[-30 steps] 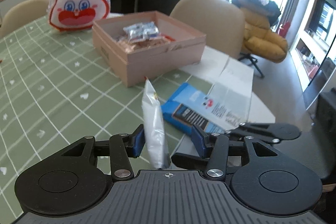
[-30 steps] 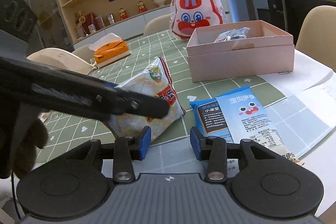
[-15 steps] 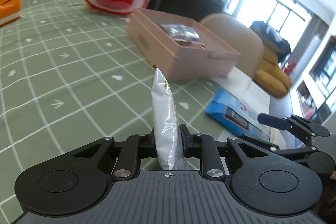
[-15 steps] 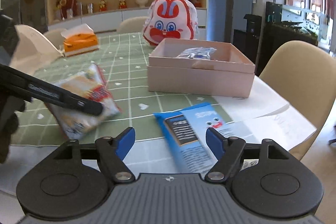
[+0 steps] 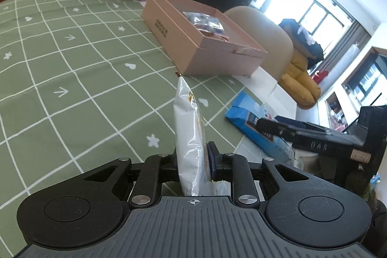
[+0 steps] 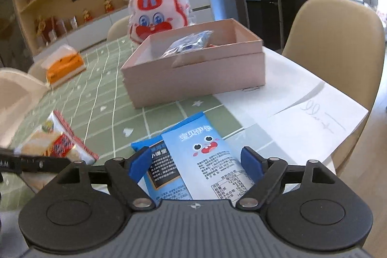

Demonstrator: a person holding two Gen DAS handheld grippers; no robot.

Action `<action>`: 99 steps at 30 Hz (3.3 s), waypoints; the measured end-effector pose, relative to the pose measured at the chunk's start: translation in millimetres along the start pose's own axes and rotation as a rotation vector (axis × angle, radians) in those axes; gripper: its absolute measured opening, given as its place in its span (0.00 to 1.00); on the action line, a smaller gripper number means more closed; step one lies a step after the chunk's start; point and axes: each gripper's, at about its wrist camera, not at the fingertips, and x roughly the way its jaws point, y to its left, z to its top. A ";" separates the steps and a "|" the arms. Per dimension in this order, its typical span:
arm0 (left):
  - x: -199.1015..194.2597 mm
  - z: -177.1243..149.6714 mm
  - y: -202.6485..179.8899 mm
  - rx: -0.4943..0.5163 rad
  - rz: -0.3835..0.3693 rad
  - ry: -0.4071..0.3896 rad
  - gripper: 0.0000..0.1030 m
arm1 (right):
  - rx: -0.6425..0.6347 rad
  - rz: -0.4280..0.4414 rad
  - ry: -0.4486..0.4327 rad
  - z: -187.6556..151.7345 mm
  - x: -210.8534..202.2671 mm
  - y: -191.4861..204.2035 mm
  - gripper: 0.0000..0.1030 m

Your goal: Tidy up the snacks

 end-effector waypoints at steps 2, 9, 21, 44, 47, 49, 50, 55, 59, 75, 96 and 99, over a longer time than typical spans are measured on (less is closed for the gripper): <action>0.0 -0.1 0.7 -0.005 -0.001 0.002 0.24 | -0.038 -0.011 0.018 -3.1 0.4 12.5 0.85; 1.5 0.1 1.2 -0.014 -0.001 0.006 0.25 | -0.075 0.031 0.043 -10.8 -2.5 39.8 0.93; 0.6 0.2 -6.5 0.017 0.006 0.026 0.25 | -0.244 0.028 0.104 -16.5 -4.0 52.0 1.00; -51.0 94.3 -82.3 0.069 -0.118 -0.249 0.21 | -0.256 0.093 -0.319 115.4 -125.8 19.0 0.81; -38.4 136.3 -95.9 0.076 -0.120 -0.343 0.21 | -0.200 0.075 -0.341 163.0 -119.3 -0.5 0.82; -15.5 163.7 -96.4 0.046 -0.126 -0.360 0.21 | -0.167 0.049 -0.338 188.1 -105.6 -13.1 0.82; 2.4 177.5 -93.0 0.014 -0.141 -0.347 0.21 | -0.150 0.034 -0.332 198.1 -96.6 -19.2 0.82; 99.1 211.6 -54.8 -0.122 -0.153 -0.234 0.22 | -0.059 -0.006 -0.248 220.3 -40.5 -43.1 0.82; 145.9 207.5 -20.4 -0.123 -0.044 -0.162 0.23 | -0.055 -0.010 -0.183 217.1 -3.6 -44.9 0.82; 76.2 158.1 -5.6 0.029 0.199 -0.241 0.23 | -0.028 -0.040 0.122 193.7 163.8 13.1 0.85; 66.9 161.2 -13.8 0.047 0.044 -0.240 0.23 | 0.053 -0.112 0.279 212.7 178.0 10.3 0.91; 71.3 159.8 -24.4 0.102 0.002 -0.218 0.23 | 0.038 -0.079 0.283 210.1 176.8 10.2 0.91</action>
